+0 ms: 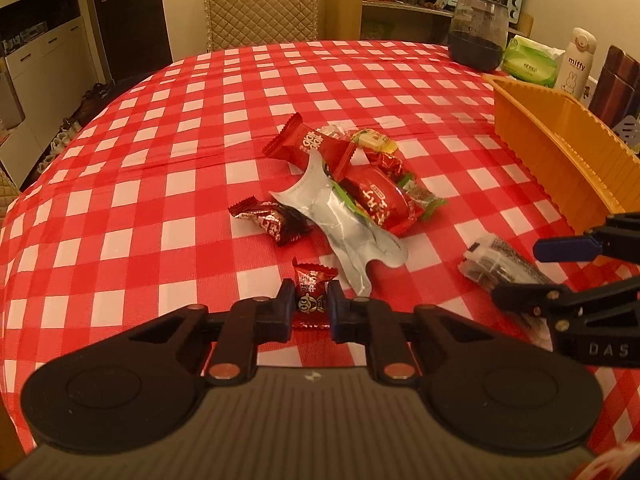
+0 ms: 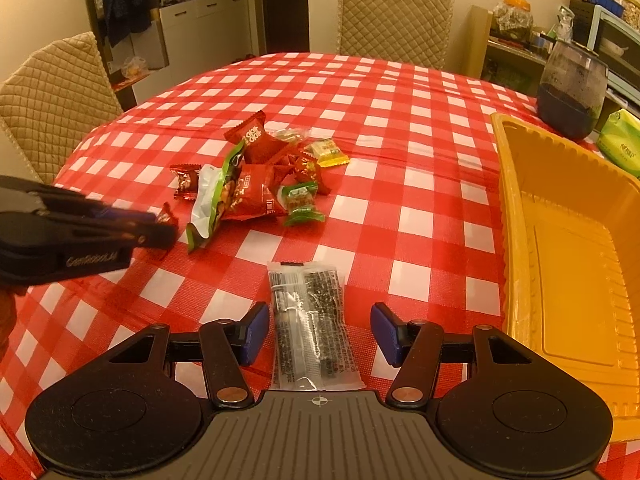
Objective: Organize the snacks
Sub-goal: 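Carry the clear packet into the orange tray with the right gripper while the left gripper grasps a red candy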
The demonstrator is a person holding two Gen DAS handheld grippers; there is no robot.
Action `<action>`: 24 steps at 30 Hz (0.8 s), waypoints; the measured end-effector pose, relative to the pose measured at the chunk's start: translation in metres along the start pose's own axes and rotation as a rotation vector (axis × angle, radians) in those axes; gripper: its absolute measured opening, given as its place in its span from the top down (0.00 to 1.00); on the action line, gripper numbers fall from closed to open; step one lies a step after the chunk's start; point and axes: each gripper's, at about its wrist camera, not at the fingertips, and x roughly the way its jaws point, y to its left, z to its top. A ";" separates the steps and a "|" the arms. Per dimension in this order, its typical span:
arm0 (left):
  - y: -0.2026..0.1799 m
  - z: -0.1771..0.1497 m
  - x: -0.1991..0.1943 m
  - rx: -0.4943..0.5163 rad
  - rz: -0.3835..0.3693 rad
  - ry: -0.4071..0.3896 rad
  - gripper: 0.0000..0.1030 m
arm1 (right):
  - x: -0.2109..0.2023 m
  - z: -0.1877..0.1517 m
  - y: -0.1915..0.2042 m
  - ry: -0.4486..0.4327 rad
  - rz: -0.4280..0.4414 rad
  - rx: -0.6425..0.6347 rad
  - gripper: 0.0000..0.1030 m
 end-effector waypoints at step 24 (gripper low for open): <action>-0.031 -0.005 -0.054 -0.018 -0.033 -0.005 0.86 | -0.064 -0.018 0.012 -0.037 -0.068 0.129 0.63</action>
